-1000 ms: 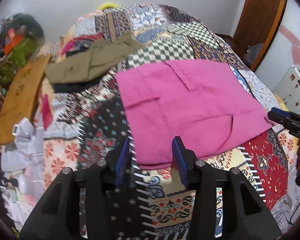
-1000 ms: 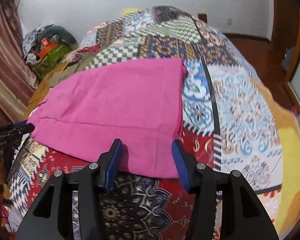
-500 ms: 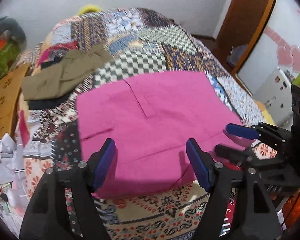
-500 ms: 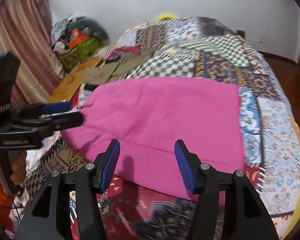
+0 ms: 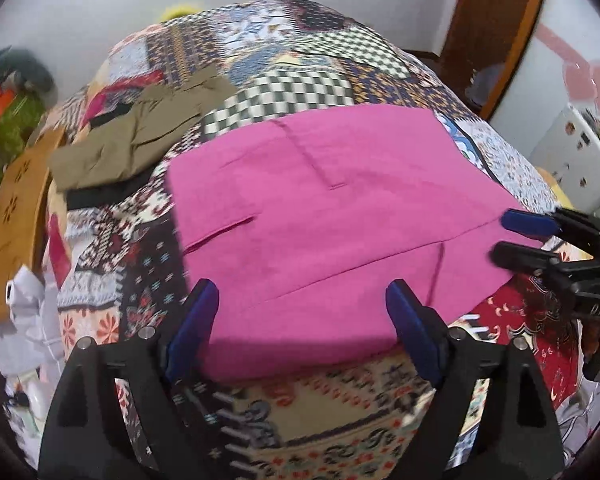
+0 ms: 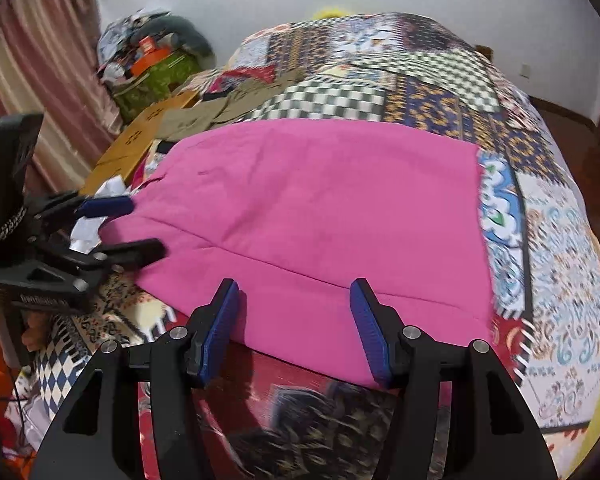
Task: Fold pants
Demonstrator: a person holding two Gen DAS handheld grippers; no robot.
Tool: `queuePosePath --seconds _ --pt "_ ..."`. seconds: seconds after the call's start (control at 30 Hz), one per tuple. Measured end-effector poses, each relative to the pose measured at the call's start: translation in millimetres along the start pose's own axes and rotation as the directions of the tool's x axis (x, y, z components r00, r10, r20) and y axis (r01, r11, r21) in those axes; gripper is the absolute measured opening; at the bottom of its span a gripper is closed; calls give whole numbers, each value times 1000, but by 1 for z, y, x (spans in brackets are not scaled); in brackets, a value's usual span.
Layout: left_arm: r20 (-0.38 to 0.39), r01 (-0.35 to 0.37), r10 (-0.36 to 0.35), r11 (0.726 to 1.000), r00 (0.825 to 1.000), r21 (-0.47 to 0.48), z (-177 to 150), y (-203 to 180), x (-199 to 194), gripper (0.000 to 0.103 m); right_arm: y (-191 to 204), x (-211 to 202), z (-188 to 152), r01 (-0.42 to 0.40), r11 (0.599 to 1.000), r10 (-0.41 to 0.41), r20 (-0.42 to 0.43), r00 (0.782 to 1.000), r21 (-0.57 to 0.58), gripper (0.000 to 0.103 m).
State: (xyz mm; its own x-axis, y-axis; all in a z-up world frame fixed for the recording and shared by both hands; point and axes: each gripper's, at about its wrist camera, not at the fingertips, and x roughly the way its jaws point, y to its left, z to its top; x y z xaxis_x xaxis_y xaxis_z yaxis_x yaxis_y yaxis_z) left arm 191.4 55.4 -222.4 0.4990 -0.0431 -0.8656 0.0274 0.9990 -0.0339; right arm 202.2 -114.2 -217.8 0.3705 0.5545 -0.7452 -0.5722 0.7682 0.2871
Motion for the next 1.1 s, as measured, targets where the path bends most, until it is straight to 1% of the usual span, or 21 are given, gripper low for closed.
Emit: queuePosePath --seconds 0.07,0.17,0.23,0.3,0.33,0.43,0.5,0.53,0.67,0.8,0.9,0.97,1.1 --pt "4 -21 21 999 1000 -25 -4 9 -3 88 -5 -7 -6 4 1000 -4 6 1000 20 54" --pt "-1 -14 14 997 1000 -78 -10 25 -6 90 -13 -13 -13 37 999 -38 10 999 32 54" --pt "-9 -39 39 994 999 -104 -14 35 -6 91 -22 -18 -18 36 997 -38 18 999 67 54" --pt "-8 3 -4 990 1000 -144 -19 44 -8 91 -30 -22 -21 40 994 -42 21 999 99 54" --pt "-12 9 -11 987 1000 -158 -20 47 -8 91 -34 -24 -23 55 992 -58 21 998 115 54" --pt "-6 7 -9 986 1000 -166 -22 48 -10 91 -47 -29 -30 66 985 -70 17 997 162 54" --pt "-2 0 0 987 1000 -163 -23 46 -12 91 -56 -31 -35 75 978 -79 13 997 195 59" --pt "-2 -4 3 987 1000 -161 -23 45 -12 91 -60 -32 -37 76 976 -80 10 997 206 59" --pt "-6 2 -3 985 1000 -173 -21 47 -14 90 -70 -38 -42 87 972 -89 0 996 220 60" --pt "0 15 -15 983 1000 -182 -16 52 -18 90 -73 -45 -37 119 971 -118 -15 993 206 60" --pt "13 -4 7 982 1000 -190 -6 58 -23 90 -76 -53 -27 127 972 -131 7 991 196 60" --pt "31 3 4 980 1000 -201 3 65 -27 90 -79 -57 -20 127 973 -135 26 991 192 60" --pt "59 -38 52 976 997 -213 29 80 -28 90 -80 -62 1 128 976 -142 70 987 173 60"
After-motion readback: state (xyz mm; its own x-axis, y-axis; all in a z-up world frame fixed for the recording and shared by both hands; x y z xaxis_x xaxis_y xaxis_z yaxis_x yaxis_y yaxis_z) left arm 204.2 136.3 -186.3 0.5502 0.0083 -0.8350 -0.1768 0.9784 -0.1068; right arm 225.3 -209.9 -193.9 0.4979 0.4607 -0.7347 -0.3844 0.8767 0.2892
